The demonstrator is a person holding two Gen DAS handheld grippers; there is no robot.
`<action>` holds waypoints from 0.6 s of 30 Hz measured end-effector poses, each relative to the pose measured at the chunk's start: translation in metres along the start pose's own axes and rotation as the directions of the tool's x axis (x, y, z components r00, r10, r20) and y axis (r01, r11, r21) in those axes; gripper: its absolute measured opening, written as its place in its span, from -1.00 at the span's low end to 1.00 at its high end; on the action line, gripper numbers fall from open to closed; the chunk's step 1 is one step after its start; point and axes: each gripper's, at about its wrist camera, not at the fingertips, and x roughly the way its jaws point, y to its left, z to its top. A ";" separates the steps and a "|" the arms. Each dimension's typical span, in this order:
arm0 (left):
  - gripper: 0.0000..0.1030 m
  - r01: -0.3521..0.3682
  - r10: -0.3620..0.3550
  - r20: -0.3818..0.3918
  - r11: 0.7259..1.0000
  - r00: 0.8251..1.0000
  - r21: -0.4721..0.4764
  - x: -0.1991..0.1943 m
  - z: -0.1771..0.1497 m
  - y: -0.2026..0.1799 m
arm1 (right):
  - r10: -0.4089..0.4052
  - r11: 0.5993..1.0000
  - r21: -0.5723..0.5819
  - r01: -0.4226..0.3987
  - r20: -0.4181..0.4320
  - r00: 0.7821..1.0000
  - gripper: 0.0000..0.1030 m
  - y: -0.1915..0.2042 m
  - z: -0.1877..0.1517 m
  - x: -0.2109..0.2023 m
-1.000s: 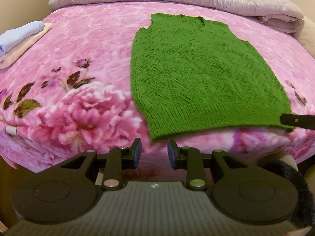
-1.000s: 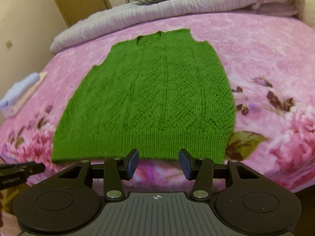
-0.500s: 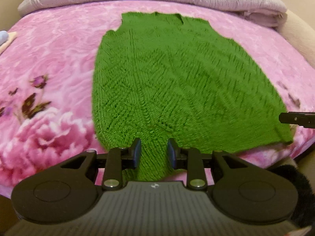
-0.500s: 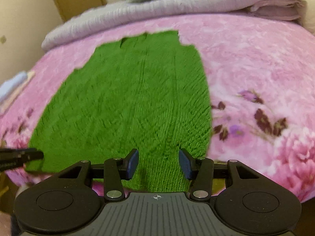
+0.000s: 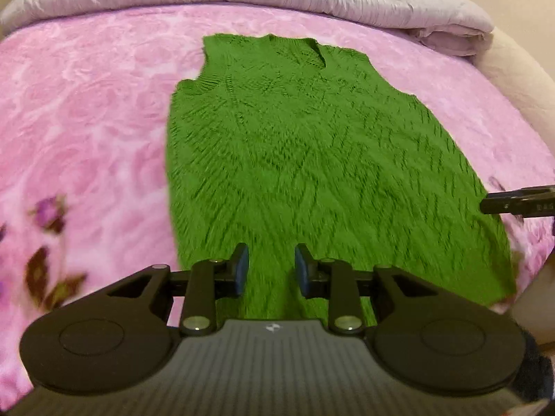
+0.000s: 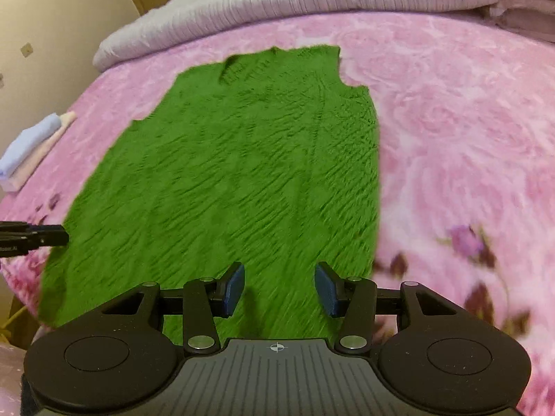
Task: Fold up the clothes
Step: 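Grasp the vest's hem with both grippers and lift it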
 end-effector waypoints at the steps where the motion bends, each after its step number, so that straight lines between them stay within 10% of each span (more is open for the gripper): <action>1: -0.53 0.007 -0.007 -0.006 1.000 1.000 -0.006 0.008 0.006 0.004 | 0.006 1.000 -0.003 -0.006 -0.005 1.000 -0.05 -0.005 0.007 0.007; 18: -0.52 0.038 -0.044 0.094 0.997 0.995 0.064 0.141 0.180 0.082 | 0.165 0.986 -0.022 -0.164 0.100 0.981 -0.05 -0.103 0.174 0.136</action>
